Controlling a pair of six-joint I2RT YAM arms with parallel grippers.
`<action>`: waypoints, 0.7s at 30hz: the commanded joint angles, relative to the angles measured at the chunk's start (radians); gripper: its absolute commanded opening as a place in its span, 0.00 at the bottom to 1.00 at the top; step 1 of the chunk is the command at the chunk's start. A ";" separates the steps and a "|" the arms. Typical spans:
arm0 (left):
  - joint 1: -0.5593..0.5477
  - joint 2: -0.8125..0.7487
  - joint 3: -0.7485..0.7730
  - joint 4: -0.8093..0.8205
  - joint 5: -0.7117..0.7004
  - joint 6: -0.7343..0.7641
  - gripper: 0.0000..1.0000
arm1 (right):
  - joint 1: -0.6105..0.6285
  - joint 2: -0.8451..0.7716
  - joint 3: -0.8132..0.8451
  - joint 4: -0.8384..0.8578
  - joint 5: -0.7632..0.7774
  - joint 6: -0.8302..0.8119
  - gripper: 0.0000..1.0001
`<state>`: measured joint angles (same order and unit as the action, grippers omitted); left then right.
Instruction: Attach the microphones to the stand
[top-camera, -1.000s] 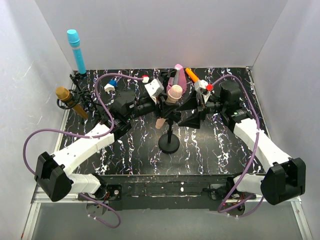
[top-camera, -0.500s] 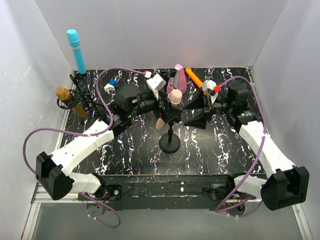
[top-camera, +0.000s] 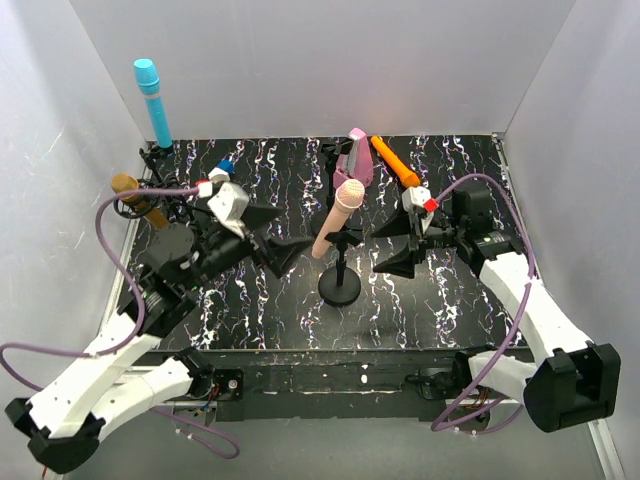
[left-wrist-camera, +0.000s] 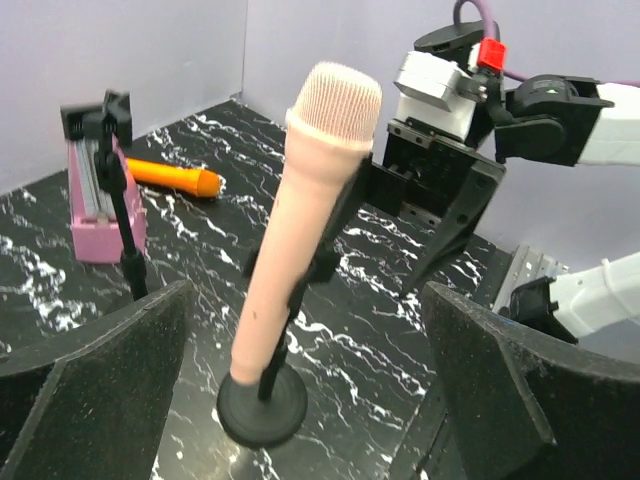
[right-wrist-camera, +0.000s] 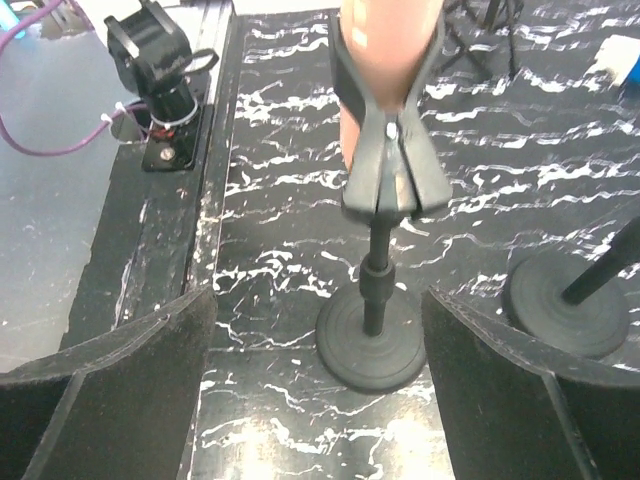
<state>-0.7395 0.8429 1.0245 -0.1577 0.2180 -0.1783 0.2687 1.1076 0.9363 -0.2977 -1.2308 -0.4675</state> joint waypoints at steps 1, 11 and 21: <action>-0.001 -0.117 -0.160 -0.078 -0.059 -0.101 0.95 | 0.007 0.029 -0.089 0.217 0.020 0.116 0.88; 0.000 -0.184 -0.249 -0.046 -0.041 -0.040 0.91 | 0.052 0.113 -0.013 0.236 0.039 0.145 0.88; 0.000 0.100 -0.032 -0.068 -0.069 0.049 0.18 | 0.069 0.120 0.013 0.223 0.034 0.141 0.88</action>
<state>-0.7395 0.9051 0.9516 -0.2184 0.1593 -0.1848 0.3294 1.2285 0.9024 -0.0978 -1.1801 -0.3237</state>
